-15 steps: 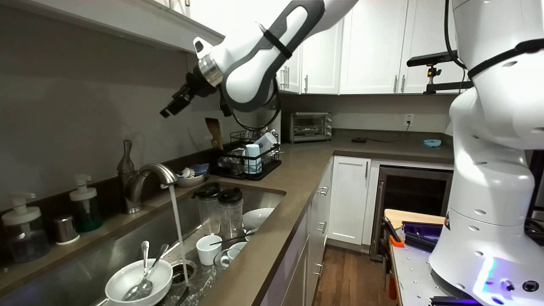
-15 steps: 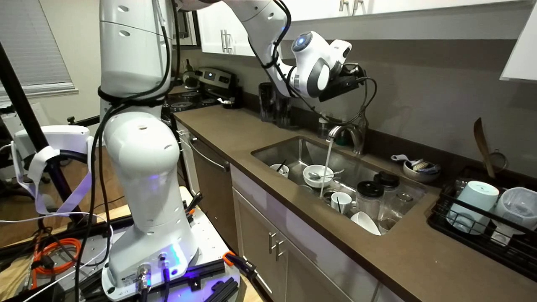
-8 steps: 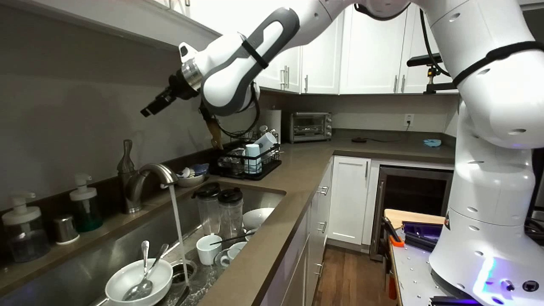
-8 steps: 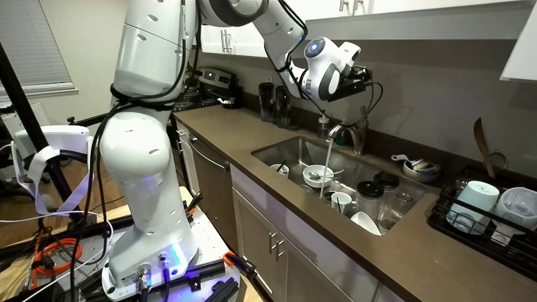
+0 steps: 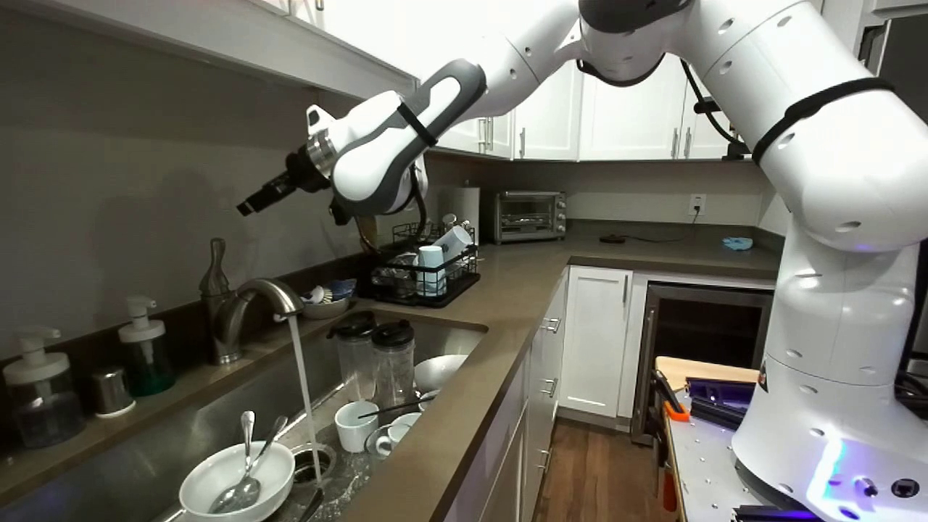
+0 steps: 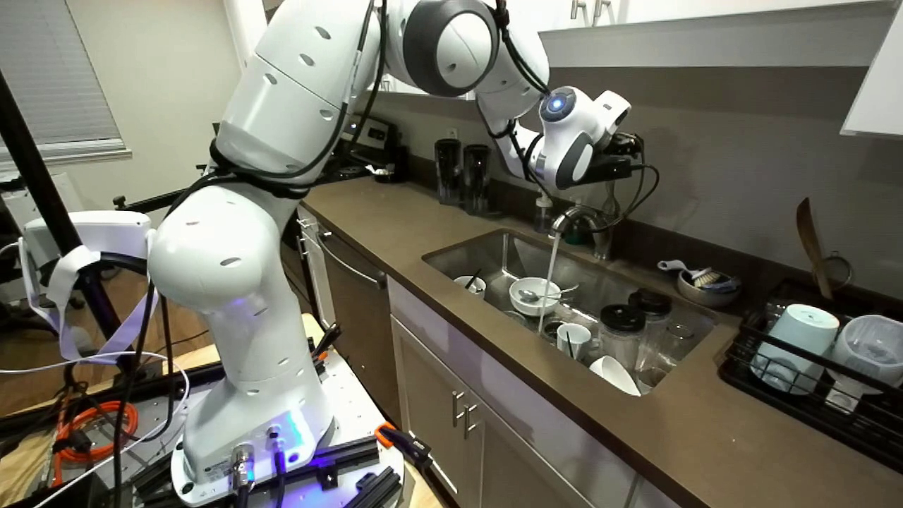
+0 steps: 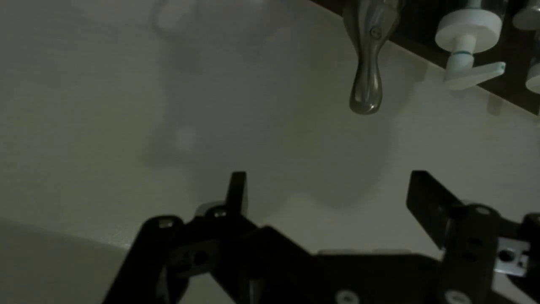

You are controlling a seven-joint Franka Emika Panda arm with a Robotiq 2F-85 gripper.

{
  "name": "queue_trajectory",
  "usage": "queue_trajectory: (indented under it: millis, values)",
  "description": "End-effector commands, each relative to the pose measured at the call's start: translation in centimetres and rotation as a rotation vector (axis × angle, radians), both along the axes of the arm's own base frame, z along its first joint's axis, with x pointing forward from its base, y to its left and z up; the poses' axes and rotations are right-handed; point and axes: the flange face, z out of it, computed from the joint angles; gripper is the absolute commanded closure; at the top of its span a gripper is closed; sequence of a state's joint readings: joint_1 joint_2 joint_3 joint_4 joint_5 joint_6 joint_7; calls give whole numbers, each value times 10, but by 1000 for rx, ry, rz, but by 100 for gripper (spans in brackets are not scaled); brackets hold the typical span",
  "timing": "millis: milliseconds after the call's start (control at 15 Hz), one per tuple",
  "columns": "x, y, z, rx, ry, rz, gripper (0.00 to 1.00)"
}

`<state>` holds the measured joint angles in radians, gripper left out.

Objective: Push the faucet handle downwards

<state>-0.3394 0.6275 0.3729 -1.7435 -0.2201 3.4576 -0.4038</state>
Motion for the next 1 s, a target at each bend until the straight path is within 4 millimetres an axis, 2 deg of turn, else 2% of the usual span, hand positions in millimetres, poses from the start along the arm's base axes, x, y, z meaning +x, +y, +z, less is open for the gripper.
queue_trajectory:
  millis: [0, 67, 200, 467, 733, 933]
  values:
    - [12, -10, -14, 18, -13, 19, 32]
    - [14, -14, -19, 22, -11, 18, 32]
    - [15, -19, -25, 30, -9, 19, 44]
    - [17, -29, -30, 35, -13, 17, 71]
    - [19, -26, -31, 44, -20, 31, 97]
    - [23, -15, -34, 56, -22, 43, 100]
